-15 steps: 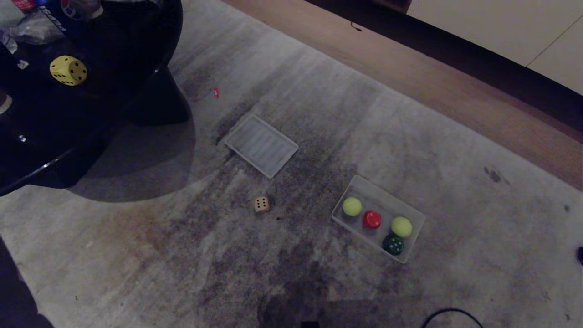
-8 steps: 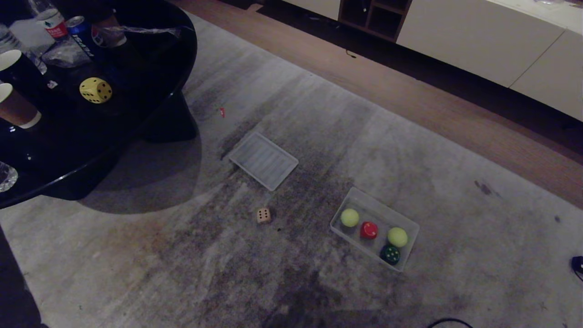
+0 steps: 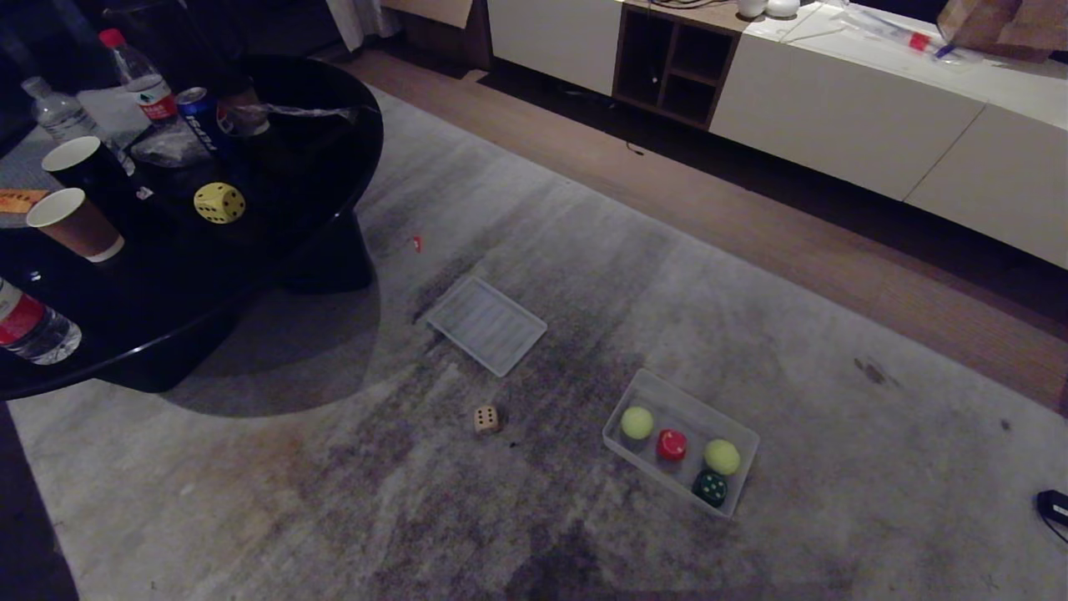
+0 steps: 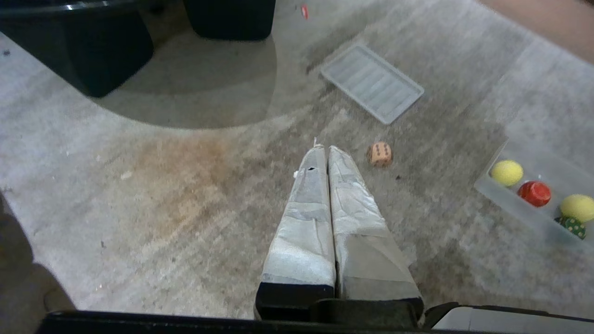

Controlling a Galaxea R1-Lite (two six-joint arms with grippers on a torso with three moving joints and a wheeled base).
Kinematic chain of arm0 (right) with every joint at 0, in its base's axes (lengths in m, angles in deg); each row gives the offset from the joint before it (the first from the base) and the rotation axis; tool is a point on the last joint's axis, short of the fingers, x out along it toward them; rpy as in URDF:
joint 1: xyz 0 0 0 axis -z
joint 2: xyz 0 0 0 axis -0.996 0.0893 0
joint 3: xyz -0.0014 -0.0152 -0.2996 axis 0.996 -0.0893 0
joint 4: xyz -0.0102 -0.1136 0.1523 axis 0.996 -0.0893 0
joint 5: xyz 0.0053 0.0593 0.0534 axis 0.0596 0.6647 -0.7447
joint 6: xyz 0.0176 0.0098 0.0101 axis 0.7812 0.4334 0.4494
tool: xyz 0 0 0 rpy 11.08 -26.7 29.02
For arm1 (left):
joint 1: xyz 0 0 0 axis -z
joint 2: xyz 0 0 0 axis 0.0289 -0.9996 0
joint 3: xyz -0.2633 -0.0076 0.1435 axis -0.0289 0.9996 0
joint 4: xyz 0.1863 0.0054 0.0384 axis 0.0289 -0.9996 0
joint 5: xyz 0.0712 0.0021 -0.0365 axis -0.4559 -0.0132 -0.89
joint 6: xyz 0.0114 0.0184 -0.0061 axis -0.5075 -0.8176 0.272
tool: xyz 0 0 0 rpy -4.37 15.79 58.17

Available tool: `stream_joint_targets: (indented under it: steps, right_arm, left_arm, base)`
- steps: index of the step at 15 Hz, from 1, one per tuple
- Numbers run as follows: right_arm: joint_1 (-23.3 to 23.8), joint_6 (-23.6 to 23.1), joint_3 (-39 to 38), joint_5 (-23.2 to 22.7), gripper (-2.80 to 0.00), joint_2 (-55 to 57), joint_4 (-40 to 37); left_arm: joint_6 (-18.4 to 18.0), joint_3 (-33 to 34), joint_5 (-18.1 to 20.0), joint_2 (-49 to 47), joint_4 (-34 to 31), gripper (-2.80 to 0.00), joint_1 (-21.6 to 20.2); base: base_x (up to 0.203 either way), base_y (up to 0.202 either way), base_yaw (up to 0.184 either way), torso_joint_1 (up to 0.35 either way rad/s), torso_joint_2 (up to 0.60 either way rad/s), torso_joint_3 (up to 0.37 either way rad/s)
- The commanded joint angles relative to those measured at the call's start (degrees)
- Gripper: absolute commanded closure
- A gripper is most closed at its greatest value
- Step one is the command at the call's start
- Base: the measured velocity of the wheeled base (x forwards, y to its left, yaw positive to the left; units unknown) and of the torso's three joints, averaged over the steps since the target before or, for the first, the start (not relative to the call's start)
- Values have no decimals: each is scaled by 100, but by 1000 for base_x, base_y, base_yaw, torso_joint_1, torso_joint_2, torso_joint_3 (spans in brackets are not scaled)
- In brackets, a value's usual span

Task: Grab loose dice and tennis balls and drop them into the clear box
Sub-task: Pick up toys out of the box

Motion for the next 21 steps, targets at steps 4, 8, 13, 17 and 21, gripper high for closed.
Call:
stream_joint_targets:
  steps: [4,8,13,17,21]
  right_arm:
    - [-4,0,0,-1,0,10,-2]
    - [-4,9,0,-1,0,10,-2]
    - [-4,8,0,-1,0,10,-2]
    - [-4,0,0,-1,0,10,-2]
    - [-4,0,0,-1,0,10,-2]
  left_arm:
    - [4,9,-3,-6,4,0,0]
    - [4,9,-3,-6,4,0,0]
    - [4,9,-3,-6,4,0,0]
    - [13,9,-3,-6,4,0,0]
    - [48,9,-12,-6,4,0,0]
  base:
    - [0,0,0,3,5,199]
    - [0,0,0,4,0,202]
    - [0,0,0,1,3,200]
    - [0,0,0,1,6,204]
    - [0,0,0,1,3,203]
